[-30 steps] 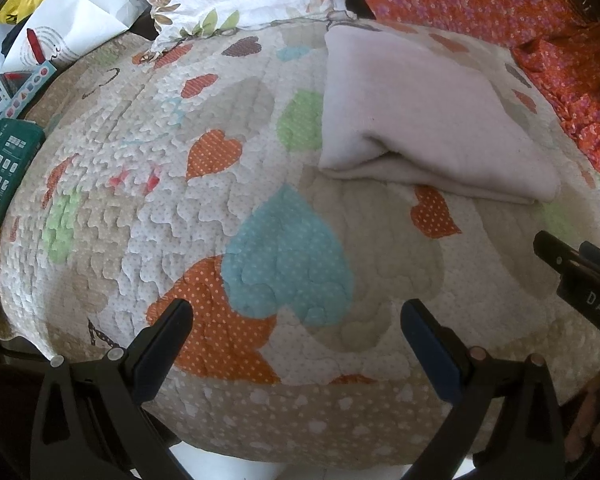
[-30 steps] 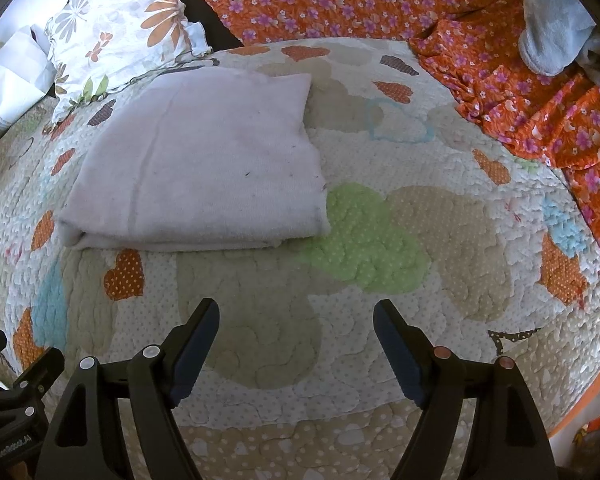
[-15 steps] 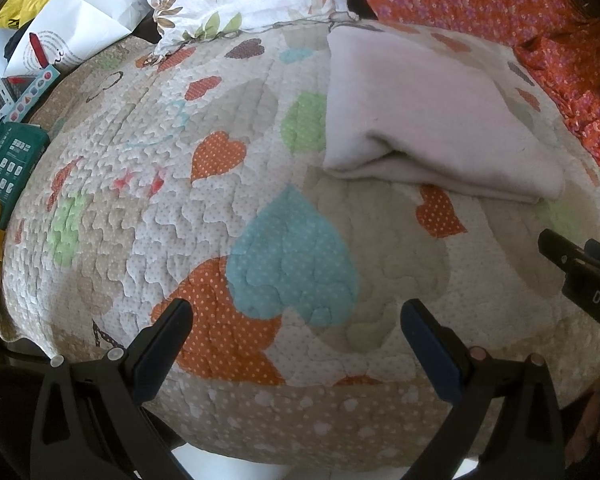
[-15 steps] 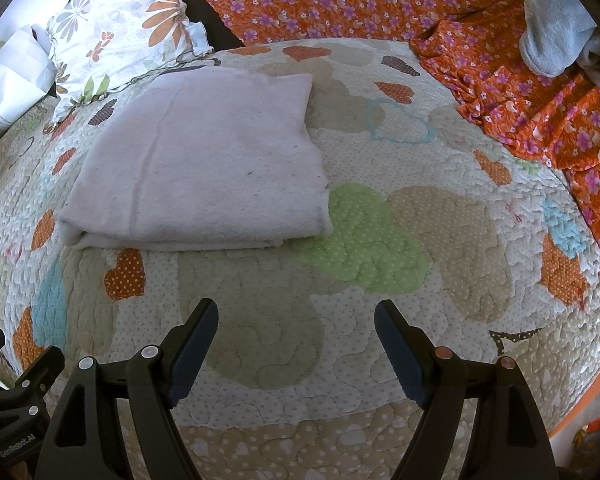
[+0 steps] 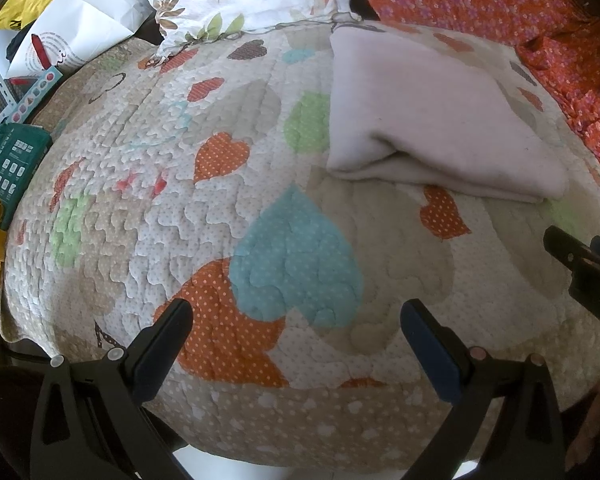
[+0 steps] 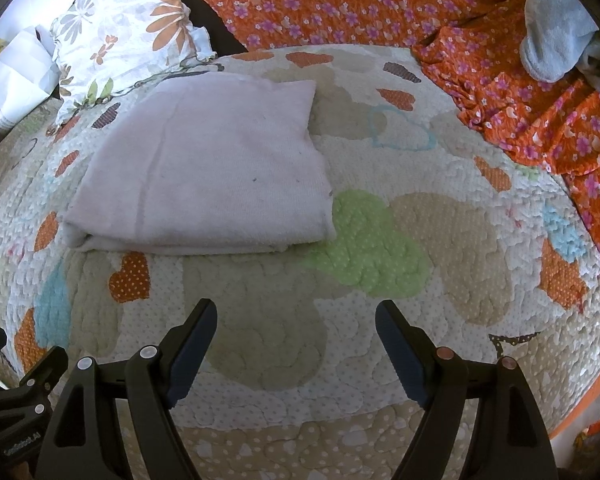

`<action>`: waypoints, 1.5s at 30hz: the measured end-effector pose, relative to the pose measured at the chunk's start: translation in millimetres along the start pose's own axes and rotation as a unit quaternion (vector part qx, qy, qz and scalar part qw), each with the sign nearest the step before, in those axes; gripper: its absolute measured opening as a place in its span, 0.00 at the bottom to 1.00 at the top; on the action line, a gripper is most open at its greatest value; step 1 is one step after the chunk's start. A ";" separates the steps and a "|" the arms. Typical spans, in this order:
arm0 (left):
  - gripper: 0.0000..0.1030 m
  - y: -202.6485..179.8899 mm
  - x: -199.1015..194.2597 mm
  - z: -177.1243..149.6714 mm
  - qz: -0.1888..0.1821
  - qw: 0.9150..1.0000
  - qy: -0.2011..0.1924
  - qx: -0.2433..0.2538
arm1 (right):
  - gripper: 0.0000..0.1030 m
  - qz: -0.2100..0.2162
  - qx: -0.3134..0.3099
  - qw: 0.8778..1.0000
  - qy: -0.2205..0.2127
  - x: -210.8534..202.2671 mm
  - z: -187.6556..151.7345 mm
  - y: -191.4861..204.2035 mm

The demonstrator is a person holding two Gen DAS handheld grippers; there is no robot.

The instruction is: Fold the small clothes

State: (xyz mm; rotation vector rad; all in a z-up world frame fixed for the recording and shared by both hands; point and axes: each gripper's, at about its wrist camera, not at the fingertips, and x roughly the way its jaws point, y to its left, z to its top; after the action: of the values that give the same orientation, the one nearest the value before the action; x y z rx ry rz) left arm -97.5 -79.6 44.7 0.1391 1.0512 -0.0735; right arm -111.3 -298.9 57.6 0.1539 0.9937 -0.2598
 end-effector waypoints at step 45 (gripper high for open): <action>1.00 2.5 20.6 7.5 -0.013 1.000 0.013 -0.001 | 0.86 -0.083 -0.068 0.994 -0.034 -2.7 -1.1 21.9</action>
State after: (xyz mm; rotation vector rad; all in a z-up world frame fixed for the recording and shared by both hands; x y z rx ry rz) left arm -80.5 -78.2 30.6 0.1244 1.0785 -0.0932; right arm -107.3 -277.2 59.5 -0.0610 0.9536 -0.3454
